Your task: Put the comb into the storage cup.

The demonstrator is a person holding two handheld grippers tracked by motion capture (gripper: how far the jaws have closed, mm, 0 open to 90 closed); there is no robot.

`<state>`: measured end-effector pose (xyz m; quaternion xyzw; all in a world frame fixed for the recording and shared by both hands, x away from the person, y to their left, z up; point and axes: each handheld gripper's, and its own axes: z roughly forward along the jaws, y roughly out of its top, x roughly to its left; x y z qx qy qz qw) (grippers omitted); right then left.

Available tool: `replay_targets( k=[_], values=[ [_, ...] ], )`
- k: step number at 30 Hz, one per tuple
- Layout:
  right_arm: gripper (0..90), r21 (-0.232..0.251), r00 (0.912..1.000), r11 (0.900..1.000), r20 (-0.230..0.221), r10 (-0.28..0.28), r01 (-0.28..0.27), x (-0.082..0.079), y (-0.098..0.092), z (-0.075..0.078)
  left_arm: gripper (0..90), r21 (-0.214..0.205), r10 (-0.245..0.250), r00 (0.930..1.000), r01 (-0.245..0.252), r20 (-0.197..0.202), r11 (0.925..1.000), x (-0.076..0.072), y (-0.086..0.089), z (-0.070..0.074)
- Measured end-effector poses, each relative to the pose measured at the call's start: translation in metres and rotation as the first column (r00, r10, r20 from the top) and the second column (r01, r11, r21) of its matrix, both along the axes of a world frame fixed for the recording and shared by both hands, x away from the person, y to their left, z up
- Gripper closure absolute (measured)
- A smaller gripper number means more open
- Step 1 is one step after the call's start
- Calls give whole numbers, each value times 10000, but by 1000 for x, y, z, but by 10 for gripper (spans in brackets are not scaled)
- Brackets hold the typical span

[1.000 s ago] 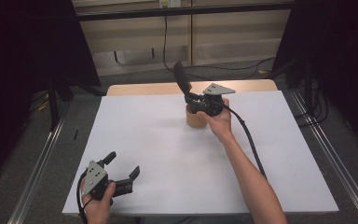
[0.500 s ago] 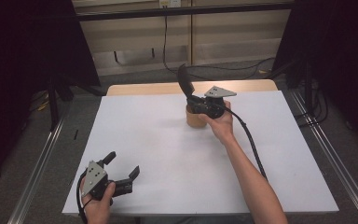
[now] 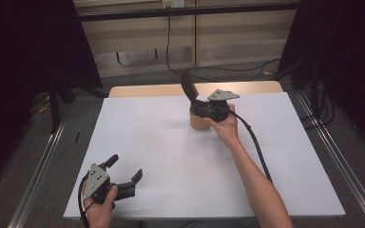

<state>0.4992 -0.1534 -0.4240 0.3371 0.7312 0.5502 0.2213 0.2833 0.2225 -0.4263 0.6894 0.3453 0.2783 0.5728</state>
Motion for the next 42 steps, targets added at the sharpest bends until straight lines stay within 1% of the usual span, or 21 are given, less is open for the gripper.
replay_targets(
  k=[4,7,9,11,16,19,24,26,30,33,36,37,41,42],
  values=[
    [722,-34,10000,10000,-70,-47,47,0,1,-2,25,10,-3,10000,3,11,10000,0,0,0],
    [722,-155,9999,9998,-152,-79,77,0,0,-3,26,5,-21,10000,21,0,10000,0,0,0],
    [721,-151,9999,9999,-144,-75,73,0,0,-4,25,-24,-8,10000,8,-3,10000,0,0,0],
    [721,-138,9998,9999,-159,-83,81,0,0,-4,25,37,-22,10000,22,-13,10000,0,0,0],
    [715,-241,9999,9997,-160,-2,-2,0,0,-3,25,34,-3,10000,3,-38,10000,1,-1,-1],
    [681,-274,9998,9996,-169,-102,98,0,-1,-2,25,64,-27,10000,27,-35,10000,1,-1,-1],
    [669,-361,9999,9993,-136,-65,60,1,-2,-1,25,82,-7,10000,8,-60,10000,1,-1,-1],
    [650,-258,9998,9997,-193,-50,45,0,-2,-1,25,77,-5,10000,5,-57,10000,1,-1,-1],
    [600,-212,9998,9998,-185,-26,22,-2,0,0,25,42,5,10000,-5,-29,10000,1,-1,-1],
    [553,2,9999,9999,-32,-114,114,-3,0,5,25,37,10,10000,-10,-23,10000,1,0,-1],
    [539,75,9998,9998,62,-164,164,-4,-3,10,25,78,8,10000,-7,-53,10000,1,0,-1],
    [530,53,9999,9999,82,-147,146,-5,-4,11,25,-1,2,10000,-2,-29,10000,1,-1,-1],
    [484,103,9997,9997,51,-232,231,-6,-8,14,25,49,0,10000,0,-45,10000,1,-1,-1],
    [467,155,9998,9997,-2,-180,180,-7,-8,15,25,16,10,10000,-10,-45,10000,1,-1,-1]
  ],
)
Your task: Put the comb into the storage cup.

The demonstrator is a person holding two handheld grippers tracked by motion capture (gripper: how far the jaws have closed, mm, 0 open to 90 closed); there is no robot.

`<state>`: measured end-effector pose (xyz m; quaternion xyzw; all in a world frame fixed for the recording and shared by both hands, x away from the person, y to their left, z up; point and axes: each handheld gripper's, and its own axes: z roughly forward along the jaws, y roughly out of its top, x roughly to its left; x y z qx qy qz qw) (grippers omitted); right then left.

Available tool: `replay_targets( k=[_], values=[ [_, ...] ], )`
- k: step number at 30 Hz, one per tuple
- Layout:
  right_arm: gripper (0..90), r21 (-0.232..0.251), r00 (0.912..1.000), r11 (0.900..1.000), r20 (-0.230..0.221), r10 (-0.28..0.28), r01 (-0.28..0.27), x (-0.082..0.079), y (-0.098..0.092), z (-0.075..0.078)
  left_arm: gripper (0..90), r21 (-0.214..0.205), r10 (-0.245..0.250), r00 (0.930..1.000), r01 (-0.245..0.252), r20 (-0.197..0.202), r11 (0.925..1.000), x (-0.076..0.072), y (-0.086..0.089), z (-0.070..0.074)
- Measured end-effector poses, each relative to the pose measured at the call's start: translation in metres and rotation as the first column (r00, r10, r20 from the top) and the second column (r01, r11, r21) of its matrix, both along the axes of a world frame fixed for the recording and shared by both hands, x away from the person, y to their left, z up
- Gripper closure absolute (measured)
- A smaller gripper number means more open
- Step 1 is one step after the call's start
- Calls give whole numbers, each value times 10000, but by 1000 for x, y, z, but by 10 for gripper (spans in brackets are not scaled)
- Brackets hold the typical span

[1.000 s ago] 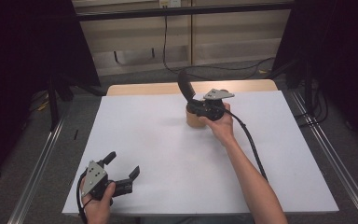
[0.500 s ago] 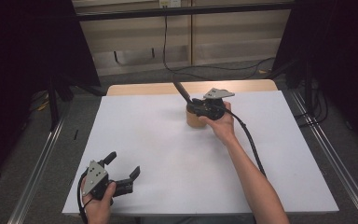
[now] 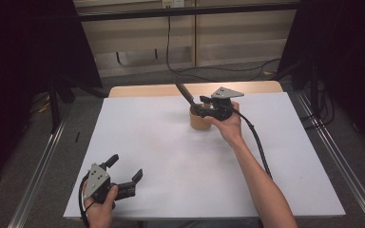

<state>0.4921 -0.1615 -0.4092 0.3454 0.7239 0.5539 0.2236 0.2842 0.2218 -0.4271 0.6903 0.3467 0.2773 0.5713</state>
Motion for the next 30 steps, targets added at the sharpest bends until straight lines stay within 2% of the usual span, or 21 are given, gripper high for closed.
replay_targets(
  k=[13,17,20,30],
  values=[
    [279,54,9998,9998,-80,-202,203,-6,-8,9,25,-80,52,10000,-52,-46,10000,1,0,0],
    [192,-3,9992,9994,-145,-360,360,-6,-11,10,25,-42,112,9999,-112,-68,9999,2,1,-1],
    [90,-83,9969,9974,-328,-717,715,-7,-12,11,25,-48,180,9998,-180,-84,9998,3,1,-1],
    [14,184,9911,9915,-361,-1279,1287,-11,-25,14,25,1,271,9995,-271,-152,9996,2,2,-2]
  ],
)
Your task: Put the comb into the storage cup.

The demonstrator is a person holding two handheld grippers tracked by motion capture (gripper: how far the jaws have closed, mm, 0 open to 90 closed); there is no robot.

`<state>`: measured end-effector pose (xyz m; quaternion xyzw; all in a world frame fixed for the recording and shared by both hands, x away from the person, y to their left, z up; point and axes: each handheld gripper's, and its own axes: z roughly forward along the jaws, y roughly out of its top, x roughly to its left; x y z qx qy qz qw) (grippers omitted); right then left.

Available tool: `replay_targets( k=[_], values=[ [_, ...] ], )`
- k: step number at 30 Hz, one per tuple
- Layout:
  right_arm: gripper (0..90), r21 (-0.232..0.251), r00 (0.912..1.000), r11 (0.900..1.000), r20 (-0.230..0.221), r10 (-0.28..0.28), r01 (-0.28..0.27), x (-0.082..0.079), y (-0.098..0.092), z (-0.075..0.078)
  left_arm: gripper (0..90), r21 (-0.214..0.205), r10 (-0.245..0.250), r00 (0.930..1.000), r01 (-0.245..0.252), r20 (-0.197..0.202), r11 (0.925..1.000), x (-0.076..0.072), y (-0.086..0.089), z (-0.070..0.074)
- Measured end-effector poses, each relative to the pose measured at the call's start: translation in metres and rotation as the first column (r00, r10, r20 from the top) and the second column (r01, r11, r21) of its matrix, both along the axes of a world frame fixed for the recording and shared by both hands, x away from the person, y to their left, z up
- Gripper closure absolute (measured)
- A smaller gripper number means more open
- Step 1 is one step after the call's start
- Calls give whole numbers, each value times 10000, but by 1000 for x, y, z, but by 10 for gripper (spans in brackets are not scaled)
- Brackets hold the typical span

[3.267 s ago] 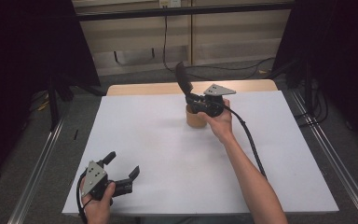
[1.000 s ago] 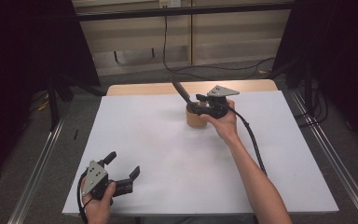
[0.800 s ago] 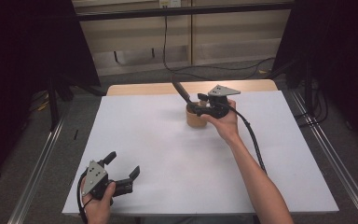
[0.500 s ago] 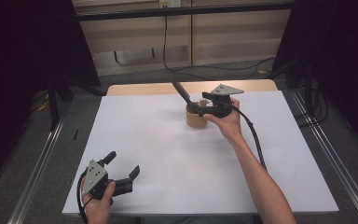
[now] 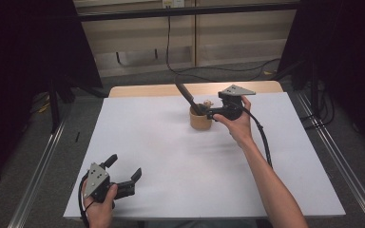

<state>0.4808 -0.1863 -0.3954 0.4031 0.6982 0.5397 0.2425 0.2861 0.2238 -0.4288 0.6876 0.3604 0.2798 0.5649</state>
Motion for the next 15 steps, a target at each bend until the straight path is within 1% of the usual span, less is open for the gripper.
replay_targets(
  k=[3,4,6,10,15],
  values=[
    [10,180,9999,9998,72,-110,109,-1,-4,4,25,52,-4,10000,4,-17,10000,0,0,-1],
    [8,179,9998,9997,117,-138,136,-1,-5,5,25,87,-8,10000,8,-2,10000,0,0,-1],
    [4,19,9996,9998,180,-199,199,-3,-6,6,25,41,18,10000,-18,-13,10000,0,0,-1],
    [9,100,9993,9995,231,-286,284,-6,-8,7,25,16,4,10000,-4,-26,10000,-1,0,-1],
    [11,68,9986,9993,380,-369,367,-12,-10,6,25,-36,39,10000,-39,3,10000,-2,1,0]
  ],
)
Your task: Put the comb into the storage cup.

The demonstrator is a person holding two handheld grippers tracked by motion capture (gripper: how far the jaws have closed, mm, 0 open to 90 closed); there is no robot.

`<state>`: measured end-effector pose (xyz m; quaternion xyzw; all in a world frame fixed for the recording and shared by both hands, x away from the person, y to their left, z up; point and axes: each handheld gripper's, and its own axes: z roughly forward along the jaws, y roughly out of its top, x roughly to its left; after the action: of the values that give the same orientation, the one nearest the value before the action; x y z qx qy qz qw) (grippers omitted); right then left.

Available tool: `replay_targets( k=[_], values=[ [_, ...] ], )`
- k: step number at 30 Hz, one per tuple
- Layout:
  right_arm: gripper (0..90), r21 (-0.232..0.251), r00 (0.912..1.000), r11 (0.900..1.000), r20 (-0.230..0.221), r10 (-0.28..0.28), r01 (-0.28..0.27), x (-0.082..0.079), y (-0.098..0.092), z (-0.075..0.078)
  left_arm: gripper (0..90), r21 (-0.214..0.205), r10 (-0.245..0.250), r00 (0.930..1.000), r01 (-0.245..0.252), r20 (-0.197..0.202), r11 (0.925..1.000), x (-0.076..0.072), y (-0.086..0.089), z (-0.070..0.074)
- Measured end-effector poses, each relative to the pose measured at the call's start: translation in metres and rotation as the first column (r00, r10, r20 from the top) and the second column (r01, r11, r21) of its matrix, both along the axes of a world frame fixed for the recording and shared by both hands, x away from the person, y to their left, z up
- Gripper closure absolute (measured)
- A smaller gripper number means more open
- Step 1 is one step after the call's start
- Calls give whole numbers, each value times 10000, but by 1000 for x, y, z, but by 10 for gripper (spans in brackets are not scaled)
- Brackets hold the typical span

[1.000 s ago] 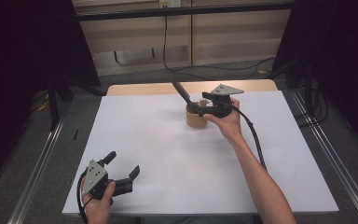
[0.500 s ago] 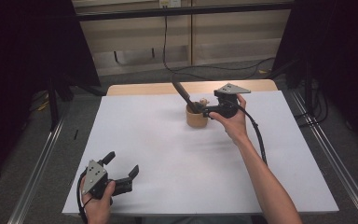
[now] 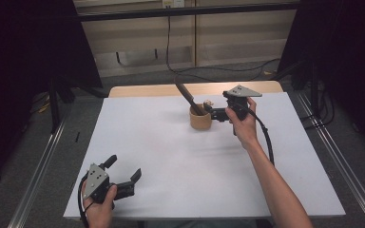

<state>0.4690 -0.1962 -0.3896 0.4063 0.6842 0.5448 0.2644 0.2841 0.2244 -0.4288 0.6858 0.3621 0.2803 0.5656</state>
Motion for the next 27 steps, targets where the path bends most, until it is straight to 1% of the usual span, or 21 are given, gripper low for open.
replay_targets(
  k=[2,4,5,8,10,14,17,21,23,27],
  values=[
    [11,11,9999,10000,56,-94,94,-3,-1,1,25,42,9,10000,-9,52,10000,0,0,0],
    [7,25,9998,9999,72,-166,165,-5,-2,2,25,-21,-22,10000,22,44,10000,0,0,1],
    [8,47,9998,9998,66,-198,197,-6,-3,2,26,14,-12,10000,12,28,10000,0,1,1],
    [6,89,9993,9994,151,-330,328,-9,-5,3,26,-128,110,9999,-110,50,9999,-1,3,1],
    [5,126,9989,9989,120,-445,444,-12,-7,2,26,-50,103,9999,-102,71,9999,-1,4,2],
    [4,120,9978,9979,134,-643,641,-17,-12,1,26,-99,91,9999,-91,65,9999,-1,3,1],
    [5,118,9967,9973,342,-732,728,-22,-16,3,26,-107,74,10000,-73,53,9999,0,2,1],
    [4,105,9961,9969,418,-782,778,-30,-19,5,25,-64,33,10000,-32,82,10000,0,2,1],
    [3,-2,9956,9965,431,-834,835,-33,-20,6,25,-44,25,10000,-25,69,10000,1,2,1],
    [4,66,9937,9952,543,-981,979,-40,-23,8,25,-59,30,10000,-29,94,10000,0,2,1]
  ],
)
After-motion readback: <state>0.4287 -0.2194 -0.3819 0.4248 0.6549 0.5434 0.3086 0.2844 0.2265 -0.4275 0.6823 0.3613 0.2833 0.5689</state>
